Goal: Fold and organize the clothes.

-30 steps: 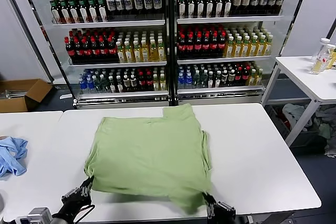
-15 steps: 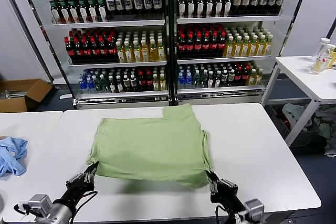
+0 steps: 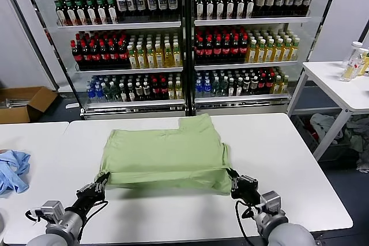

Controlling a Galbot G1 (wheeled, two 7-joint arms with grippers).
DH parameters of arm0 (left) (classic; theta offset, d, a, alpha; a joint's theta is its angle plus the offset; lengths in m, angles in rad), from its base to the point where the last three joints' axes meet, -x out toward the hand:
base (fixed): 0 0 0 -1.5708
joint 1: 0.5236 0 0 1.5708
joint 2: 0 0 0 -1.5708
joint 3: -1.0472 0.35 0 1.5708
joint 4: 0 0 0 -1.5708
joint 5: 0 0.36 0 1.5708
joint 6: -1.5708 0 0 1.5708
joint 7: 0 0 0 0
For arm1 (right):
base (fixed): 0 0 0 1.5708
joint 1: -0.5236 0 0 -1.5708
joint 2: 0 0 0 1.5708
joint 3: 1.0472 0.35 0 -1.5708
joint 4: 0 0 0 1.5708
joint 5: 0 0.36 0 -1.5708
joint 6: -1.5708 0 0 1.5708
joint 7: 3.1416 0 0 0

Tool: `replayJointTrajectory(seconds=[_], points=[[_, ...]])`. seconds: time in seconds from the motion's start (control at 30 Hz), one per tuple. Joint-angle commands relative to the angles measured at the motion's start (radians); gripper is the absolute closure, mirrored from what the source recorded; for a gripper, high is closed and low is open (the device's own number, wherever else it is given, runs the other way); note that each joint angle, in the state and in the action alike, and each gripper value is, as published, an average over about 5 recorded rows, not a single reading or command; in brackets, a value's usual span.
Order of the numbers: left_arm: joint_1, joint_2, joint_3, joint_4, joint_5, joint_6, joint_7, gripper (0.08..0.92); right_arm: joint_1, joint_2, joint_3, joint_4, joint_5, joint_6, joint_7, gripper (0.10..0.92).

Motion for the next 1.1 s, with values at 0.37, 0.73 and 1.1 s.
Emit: replayJointTrajectory(seconds=[0.37,0.73,1.1], points=[[-0.104,-0.012,0.041,0.155,0.06,-0.011,-0.014,0.913,0.073,0.022,-0.069,-0.099,-0.098,0.012,-0.016,0.898],[-0.094,-0.032,0.034,0.181,0.103,-0.042,-0.045,0.644,-0.016,0.05,-0.025,-0.035,-0.092,-0.023,0.001,0.603],[-0.132,-0.015,0.046,0.234,0.113,-0.038,-0.055,0.341,-0.067,0.097,-0.009,-0.03,0.06,-0.123,0.076,0.3]])
